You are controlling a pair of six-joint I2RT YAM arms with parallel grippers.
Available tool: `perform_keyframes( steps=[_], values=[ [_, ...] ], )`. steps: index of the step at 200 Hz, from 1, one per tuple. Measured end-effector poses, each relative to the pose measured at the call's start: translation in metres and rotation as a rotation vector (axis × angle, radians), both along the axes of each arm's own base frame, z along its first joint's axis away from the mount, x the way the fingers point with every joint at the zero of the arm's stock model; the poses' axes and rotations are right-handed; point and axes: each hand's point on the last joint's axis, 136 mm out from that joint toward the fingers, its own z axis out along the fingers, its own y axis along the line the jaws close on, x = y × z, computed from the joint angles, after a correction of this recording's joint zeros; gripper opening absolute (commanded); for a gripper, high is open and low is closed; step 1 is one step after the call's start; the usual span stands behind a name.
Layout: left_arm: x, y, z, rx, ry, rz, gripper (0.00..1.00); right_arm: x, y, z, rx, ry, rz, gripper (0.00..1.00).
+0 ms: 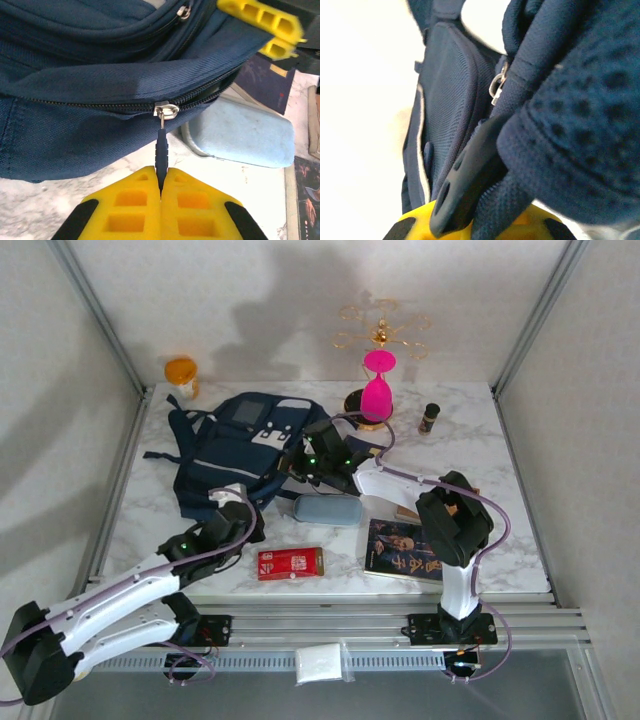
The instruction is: Pack the student bag
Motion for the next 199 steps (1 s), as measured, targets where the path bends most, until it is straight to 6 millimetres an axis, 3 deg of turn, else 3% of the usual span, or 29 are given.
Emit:
perform_keyframes(
  steps=[34,60,75,90,116,135,153,177,199],
  values=[
    [-0.010,0.020,-0.005,0.028,0.035,0.071,0.00,0.001,-0.007,0.002,-0.005,-0.016,0.068,0.00],
    [-0.011,0.023,-0.013,0.058,0.066,0.084,0.00,0.033,-0.033,0.006,-0.012,-0.008,0.052,0.00],
    [-0.007,0.019,-0.013,0.069,0.073,0.076,0.00,0.056,-0.045,0.007,-0.014,-0.008,0.030,0.16],
    [0.000,0.012,-0.010,0.073,0.069,0.063,0.00,0.075,-0.048,0.006,-0.012,-0.015,0.014,0.40],
    [0.015,-0.003,-0.002,0.077,0.054,0.039,0.00,0.082,-0.054,0.000,-0.044,-0.032,0.001,0.60],
    [0.023,-0.010,0.001,0.082,0.048,0.030,0.00,0.070,-0.065,-0.008,-0.087,-0.026,-0.021,0.71],
    [0.031,-0.018,0.001,0.087,0.049,0.020,0.00,0.043,-0.075,-0.010,-0.121,0.001,-0.039,0.80],
    [0.036,-0.025,-0.001,0.086,0.048,0.005,0.00,0.005,-0.069,-0.006,-0.108,0.021,-0.025,0.88],
    [0.037,-0.027,0.001,0.079,0.041,0.001,0.00,-0.023,-0.069,-0.016,-0.080,0.084,-0.040,0.92]
  ],
)
